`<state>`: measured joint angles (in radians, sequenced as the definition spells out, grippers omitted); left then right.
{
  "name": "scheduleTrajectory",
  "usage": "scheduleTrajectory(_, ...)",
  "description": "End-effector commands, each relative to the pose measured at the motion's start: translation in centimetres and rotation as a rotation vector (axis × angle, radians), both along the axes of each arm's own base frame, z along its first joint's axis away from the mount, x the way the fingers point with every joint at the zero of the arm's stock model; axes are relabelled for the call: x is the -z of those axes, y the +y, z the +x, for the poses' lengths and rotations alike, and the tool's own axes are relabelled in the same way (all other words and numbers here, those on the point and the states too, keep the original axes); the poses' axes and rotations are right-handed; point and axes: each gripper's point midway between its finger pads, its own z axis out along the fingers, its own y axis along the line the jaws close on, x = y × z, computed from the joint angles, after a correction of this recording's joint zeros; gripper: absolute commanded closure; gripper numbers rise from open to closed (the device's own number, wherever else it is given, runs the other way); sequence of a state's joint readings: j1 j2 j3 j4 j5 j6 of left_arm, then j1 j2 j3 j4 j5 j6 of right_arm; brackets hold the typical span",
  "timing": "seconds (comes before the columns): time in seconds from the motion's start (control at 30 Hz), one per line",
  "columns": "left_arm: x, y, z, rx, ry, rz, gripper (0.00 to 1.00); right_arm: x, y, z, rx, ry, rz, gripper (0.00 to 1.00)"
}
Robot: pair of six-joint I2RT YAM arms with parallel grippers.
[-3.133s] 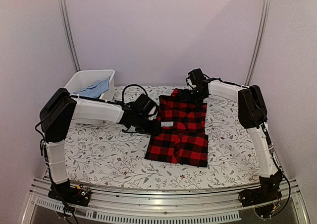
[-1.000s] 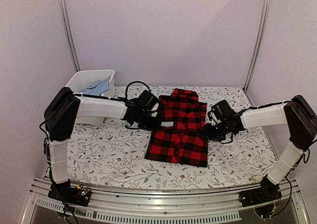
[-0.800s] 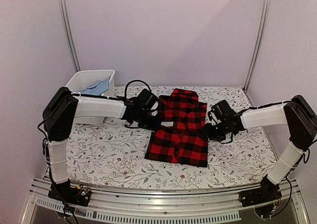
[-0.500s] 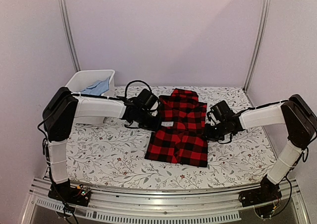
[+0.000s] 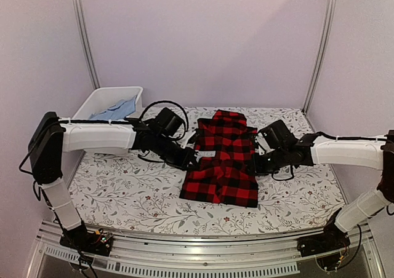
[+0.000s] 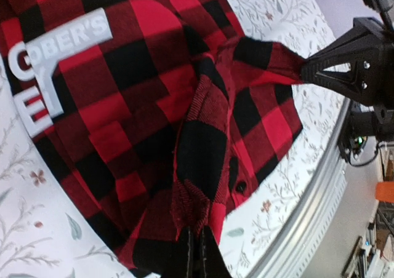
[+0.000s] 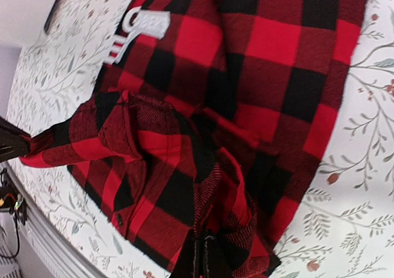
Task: Fold and stack the long sleeve shirts
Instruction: Flatten out the square-folded shirt at the center of the board.
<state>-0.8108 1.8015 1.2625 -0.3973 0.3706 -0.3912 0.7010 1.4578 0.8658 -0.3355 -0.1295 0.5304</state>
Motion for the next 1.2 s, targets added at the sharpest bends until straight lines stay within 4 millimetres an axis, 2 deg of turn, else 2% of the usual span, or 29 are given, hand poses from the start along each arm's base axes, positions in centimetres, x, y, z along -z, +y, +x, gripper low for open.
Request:
scheduleTrajectory(0.0, 1.1, 1.8, -7.9, 0.161, 0.204, -0.008, 1.00, -1.0, 2.6, -6.6, -0.213, 0.068, 0.018, 1.00)
scheduleTrajectory(0.13, 3.0, 4.9, -13.8, 0.191, 0.373, 0.023, 1.00, -0.1, 3.9, -14.7, -0.383, 0.154, 0.030, 1.00)
scheduleTrajectory(0.2, 4.0, 5.9, -15.8, 0.195, 0.409, 0.057, 0.99, 0.7, 3.9, -17.7, -0.435, 0.201, 0.034, 1.00)
scheduleTrajectory(0.27, 5.0, 6.8, -16.8, 0.179, 0.434, 0.095, 0.96, 1.7, 3.5, -19.7, -0.453, 0.247, 0.026, 1.00)
scheduleTrajectory(0.33, 5.3, 7.2, -17.2, 0.170, 0.437, 0.110, 0.93, 2.5, 3.0, -20.7, -0.452, 0.276, 0.007, 1.00)
scheduleTrajectory(0.4, 4.8, 7.1, -17.1, 0.164, 0.422, 0.105, 0.78, 2.5, 2.8, -20.9, -0.445, 0.284, -0.002, 0.97)
scheduleTrajectory(0.5, 2.8, 6.6, -15.8, 0.149, 0.353, 0.084, 0.58, 1.4, 2.7, -19.6, -0.402, 0.228, -0.026, 0.68)
scheduleTrajectory(0.57, 1.5, 6.3, -14.4, 0.127, 0.289, 0.086, 0.49, 0.3, 2.6, -18.3, -0.367, 0.176, -0.047, 0.47)
scheduleTrajectory(0.63, 0.6, 6.0, -12.6, 0.093, 0.222, 0.092, 0.46, -0.3, 2.1, -16.7, -0.309, 0.148, -0.060, 0.39)
scheduleTrajectory(0.77, 0.8, 6.0, -7.6, -0.033, 0.105, 0.145, 0.46, -0.8, 0.8, -11.4, -0.141, 0.090, -0.057, 0.35)
scheduleTrajectory(0.83, 1.0, 4.7, -5.3, -0.059, 0.053, 0.141, 0.46, -0.8, 0.4, -8.3, -0.061, 0.049, -0.065, 0.34)
scheduleTrajectory(0.9, 1.3, 3.2, -3.7, -0.067, 0.029, 0.131, 0.45, -0.7, 0.6, -6.1, -0.016, 0.021, -0.058, 0.34)
scheduleTrajectory(1.03, 2.6, 0.2, -1.0, -0.065, -0.003, 0.158, 0.44, -0.2, 1.2, -2.8, 0.041, -0.027, -0.075, 0.33)
scheduleTrajectory(1.17, 5.1, -0.2, 2.0, -0.125, -0.047, 0.271, 0.40, 1.5, 1.2, -1.3, 0.077, -0.026, -0.142, 0.32)
